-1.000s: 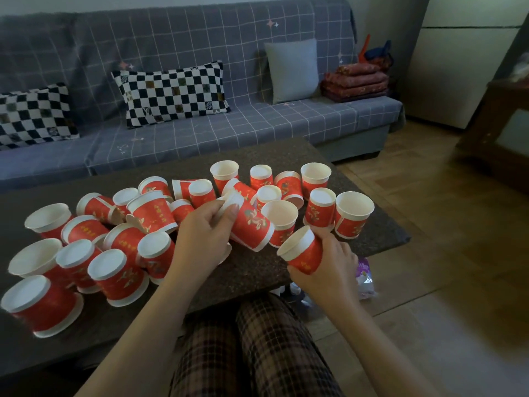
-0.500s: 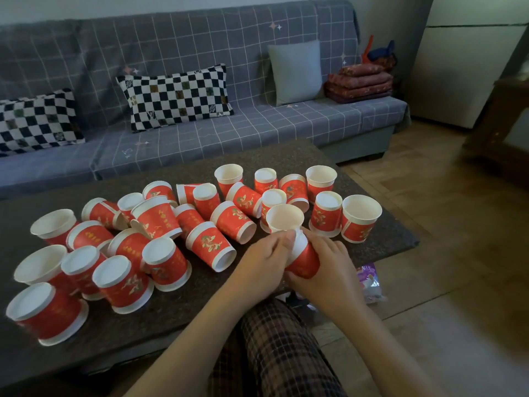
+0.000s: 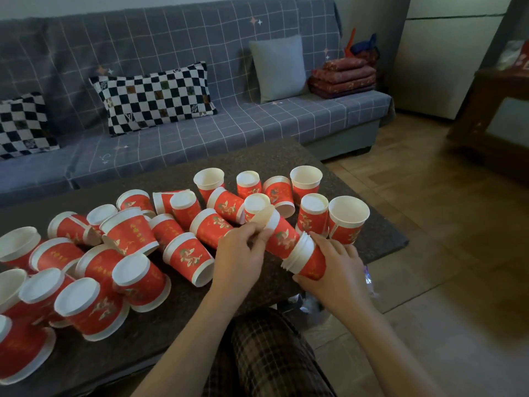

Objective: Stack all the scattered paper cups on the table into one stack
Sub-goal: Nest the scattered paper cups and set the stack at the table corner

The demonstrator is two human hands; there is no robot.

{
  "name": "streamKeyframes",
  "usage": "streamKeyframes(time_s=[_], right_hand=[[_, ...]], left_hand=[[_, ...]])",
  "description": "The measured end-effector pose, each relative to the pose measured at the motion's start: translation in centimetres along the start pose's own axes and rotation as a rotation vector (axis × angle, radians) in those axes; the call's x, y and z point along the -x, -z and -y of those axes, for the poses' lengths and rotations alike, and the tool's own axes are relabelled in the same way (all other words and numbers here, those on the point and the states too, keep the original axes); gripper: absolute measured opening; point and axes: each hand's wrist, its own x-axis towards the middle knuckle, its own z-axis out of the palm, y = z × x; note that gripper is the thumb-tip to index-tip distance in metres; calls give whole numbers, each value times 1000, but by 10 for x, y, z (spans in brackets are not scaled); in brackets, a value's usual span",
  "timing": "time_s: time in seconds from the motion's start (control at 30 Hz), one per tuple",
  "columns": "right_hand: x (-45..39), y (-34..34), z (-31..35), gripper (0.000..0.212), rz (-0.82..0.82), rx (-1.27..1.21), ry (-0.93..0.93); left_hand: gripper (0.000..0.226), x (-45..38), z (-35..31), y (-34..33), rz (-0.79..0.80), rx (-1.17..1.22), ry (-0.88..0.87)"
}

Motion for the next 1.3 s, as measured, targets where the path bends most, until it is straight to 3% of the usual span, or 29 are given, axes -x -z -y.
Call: streamKeyframes(time_s=[0.1,0.2,0.27,0.33,0.4,0.47,0.53,0.73,0.87,0.97,1.2,1.3], right_hand=[[-4,1,13,87,53,-97,111],[-7,-4,34,87,70,-104,184],[-8,-12,46,87,86,-98,176],[-7,-20,54,87,91,-68,157],[-4,-29,61,85,106,-10,164],[-1,-36,68,83,130,51,178],[1,-42,74,84,159,96,188],[3,-41,77,84,221,169,238],[5,-34,74,84,244,216,264],[6,-30,74,84,252,215,277],[3,-26,80,85,146,-39,205],[3,-27,76,86,98,-104,179]], left_hand=[[20,6,-10,13,148,224,201],[29,14,-12,19,290,252,296],[32,14,-9,29,274,221,343],[29,6,9,41,113,-13,304],[28,-4,32,54,6,-439,252],[33,-9,50,60,89,-722,297],[35,-7,56,59,149,-784,316],[27,1,63,55,57,-463,286],[20,-1,54,61,-15,-104,405],[20,-5,44,67,-57,11,428],[21,1,14,67,132,309,401],[24,2,0,64,238,306,344]])
